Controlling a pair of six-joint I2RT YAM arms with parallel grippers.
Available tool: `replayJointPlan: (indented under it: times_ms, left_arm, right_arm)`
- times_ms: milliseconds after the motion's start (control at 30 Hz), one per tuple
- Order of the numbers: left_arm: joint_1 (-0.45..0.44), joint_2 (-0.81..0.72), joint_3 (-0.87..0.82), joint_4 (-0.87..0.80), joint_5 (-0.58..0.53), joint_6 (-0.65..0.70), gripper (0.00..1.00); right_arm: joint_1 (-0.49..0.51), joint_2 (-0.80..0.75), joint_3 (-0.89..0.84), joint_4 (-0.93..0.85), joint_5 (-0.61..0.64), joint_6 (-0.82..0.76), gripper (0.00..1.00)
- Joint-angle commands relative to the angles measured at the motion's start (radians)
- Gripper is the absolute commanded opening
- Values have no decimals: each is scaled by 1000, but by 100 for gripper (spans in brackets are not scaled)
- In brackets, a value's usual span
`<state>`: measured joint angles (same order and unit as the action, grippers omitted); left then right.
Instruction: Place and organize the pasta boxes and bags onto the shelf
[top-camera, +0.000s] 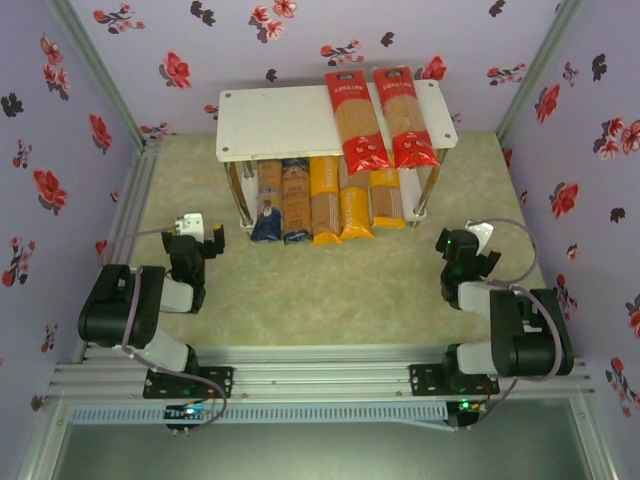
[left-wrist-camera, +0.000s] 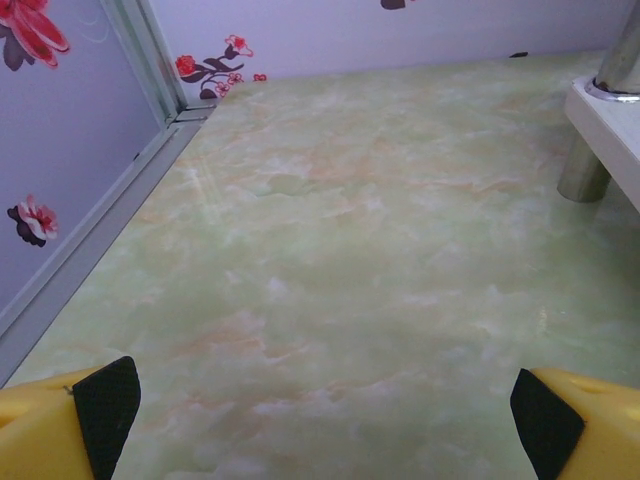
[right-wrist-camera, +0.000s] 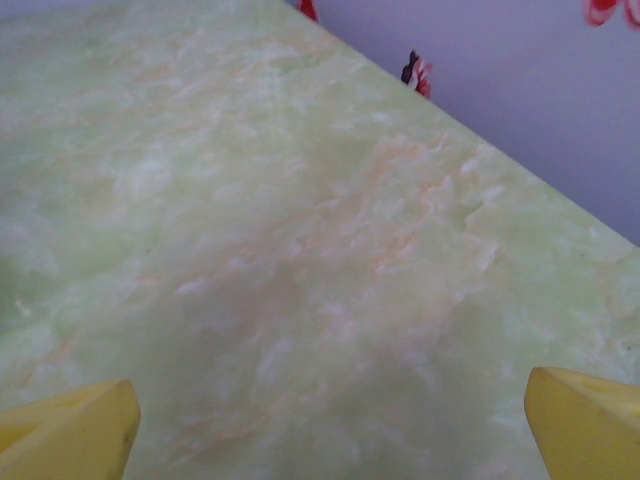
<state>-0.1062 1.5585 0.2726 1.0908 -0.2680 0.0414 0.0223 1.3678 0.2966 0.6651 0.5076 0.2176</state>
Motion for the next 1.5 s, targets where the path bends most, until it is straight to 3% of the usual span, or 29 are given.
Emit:
replayJointPlan:
  times_ms: [0,67,200,300,367,500,1467]
  left_arm:
    - [10,-3,16,1,11,19,100]
    - [10,-2,16,1,10,19,100]
    - [13,-4,20,-18,18,17,100]
    - [20,-5,20,-44,30,13,100]
    - [24,-7,54,-59,39,9,100]
    - [41,-12,76,-109,72,0,100]
    - [54,-13,94,-148,71,-18,100]
  right_arm:
    - [-22,29,-17,245,-44,-1,99]
    - [-28,85,-12,315,-105,-21,99]
    - [-28,110,38,244,-260,-71,99]
    - [-27,224,13,430,-326,-105,99]
    - [-27,168,46,266,-318,-93,99]
    - [-24,186,95,199,-300,-91,99]
    - [-18,188,78,240,-298,-105,99]
